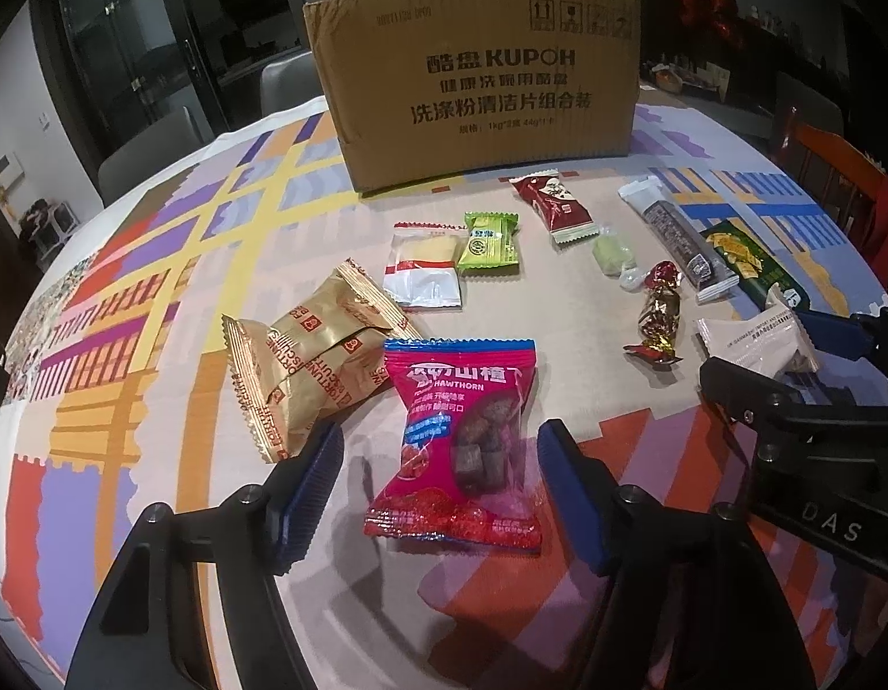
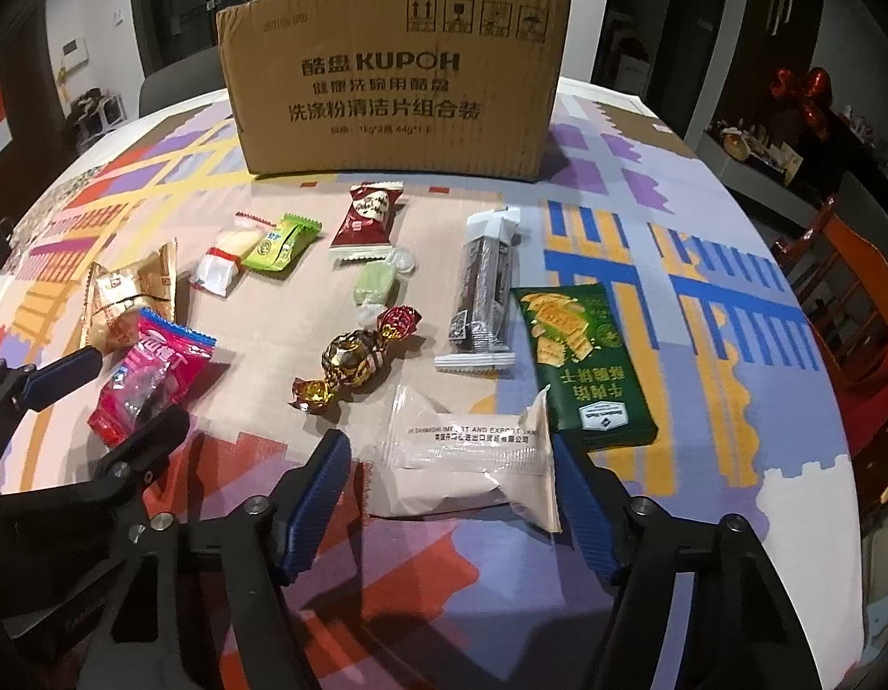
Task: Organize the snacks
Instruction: 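Lower the left tool onto the pink hawthorn bag while the right tool approaches the white pastry, then close the left tool on the pink bag while the right tool grasps the white pastry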
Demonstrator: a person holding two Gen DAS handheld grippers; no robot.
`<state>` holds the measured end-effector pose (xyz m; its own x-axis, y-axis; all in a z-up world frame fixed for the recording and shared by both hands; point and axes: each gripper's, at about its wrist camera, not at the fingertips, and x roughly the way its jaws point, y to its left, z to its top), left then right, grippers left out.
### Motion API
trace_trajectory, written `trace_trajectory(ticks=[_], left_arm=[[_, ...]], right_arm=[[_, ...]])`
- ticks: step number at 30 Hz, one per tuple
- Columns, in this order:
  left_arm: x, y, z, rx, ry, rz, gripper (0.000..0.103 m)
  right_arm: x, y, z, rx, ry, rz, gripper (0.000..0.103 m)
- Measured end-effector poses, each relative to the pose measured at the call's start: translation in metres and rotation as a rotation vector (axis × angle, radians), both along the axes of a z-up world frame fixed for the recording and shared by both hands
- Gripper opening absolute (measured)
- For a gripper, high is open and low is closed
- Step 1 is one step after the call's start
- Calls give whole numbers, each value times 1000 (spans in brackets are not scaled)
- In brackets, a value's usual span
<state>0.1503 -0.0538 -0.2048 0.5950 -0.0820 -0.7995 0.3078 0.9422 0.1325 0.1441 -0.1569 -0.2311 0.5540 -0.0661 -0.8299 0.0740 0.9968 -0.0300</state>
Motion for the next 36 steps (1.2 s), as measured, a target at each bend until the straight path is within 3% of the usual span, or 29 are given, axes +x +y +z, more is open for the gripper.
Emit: trace_trajectory(ticks=[7,12,16,36], left_arm=[[3,-2,-4,-22,25,-15,44],[4,-3,-4,-27,28,-14,42],[2,-3,-2,-39,26,-22,38],[-7,-5,25,-51,-16,-15,36]], right_arm=[[3,-1,-6,5,15,-1,65],[3,-1,-6,13,9,-2,60],[2,-3,-2,22,-7,-2,48],[-6,-12,18,65,-58,-10,42]])
